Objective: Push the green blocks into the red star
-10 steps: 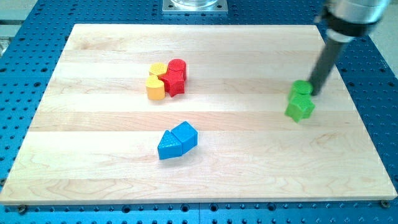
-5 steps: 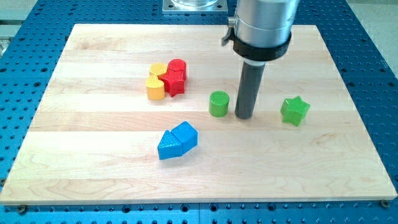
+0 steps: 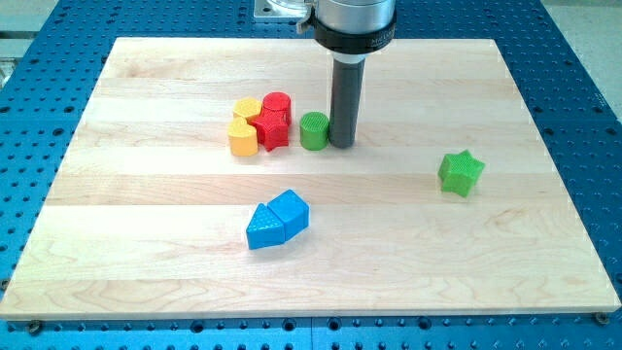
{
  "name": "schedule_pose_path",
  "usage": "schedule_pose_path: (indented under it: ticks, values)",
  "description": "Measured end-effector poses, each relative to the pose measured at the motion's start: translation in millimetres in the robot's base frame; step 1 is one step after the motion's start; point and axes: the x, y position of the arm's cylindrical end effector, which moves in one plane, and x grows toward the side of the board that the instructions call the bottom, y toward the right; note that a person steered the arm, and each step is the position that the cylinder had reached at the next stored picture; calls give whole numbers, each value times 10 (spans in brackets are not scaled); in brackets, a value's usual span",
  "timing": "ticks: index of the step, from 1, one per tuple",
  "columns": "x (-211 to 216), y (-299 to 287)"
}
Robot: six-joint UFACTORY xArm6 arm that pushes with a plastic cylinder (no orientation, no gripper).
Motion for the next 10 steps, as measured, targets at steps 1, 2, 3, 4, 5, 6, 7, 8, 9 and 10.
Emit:
schedule_pose_path:
  ticks: [1,2,3,4,5,6,7,8,9,10]
  values:
    - [-55,0]
    - [-152,-19]
    - [-166,-120]
    - [-166,-253]
    - [-166,106]
    - [-259,919]
    - [-375,1334]
    - [28,1933]
    - [492,2119]
    - [700,1784]
